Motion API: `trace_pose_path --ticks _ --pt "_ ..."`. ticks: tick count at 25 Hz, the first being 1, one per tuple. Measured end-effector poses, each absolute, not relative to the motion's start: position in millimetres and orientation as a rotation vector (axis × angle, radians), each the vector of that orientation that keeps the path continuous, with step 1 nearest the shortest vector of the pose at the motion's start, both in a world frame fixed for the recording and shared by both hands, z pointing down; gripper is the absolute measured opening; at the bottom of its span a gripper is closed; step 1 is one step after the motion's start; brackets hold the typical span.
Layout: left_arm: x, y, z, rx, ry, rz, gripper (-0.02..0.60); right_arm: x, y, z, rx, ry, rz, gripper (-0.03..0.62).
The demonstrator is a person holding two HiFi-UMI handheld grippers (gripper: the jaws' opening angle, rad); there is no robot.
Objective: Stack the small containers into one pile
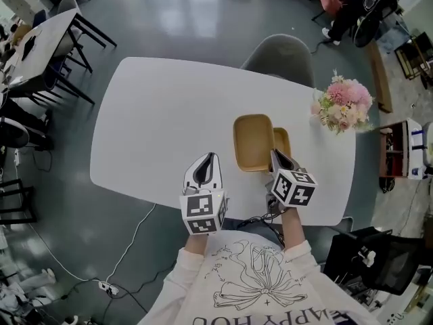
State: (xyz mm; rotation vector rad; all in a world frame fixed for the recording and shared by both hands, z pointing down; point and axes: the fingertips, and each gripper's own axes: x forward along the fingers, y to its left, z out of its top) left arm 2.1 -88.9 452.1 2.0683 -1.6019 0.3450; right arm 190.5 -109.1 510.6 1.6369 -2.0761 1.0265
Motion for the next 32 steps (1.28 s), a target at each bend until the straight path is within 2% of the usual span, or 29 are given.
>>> trace_pose_path --ticks 15,32 --pt "82.0 -105.7 469.4 2.114 -1.509 0.413 0.017 274.8 -100.5 537.8 1.673 -1.969 1.126 0.029" --pt "89.9 -105.7 485.6 2.091 -1.486 0.447 0.017 287.2 -85.9 574.1 1.587 -1.863 1.205 0.028"
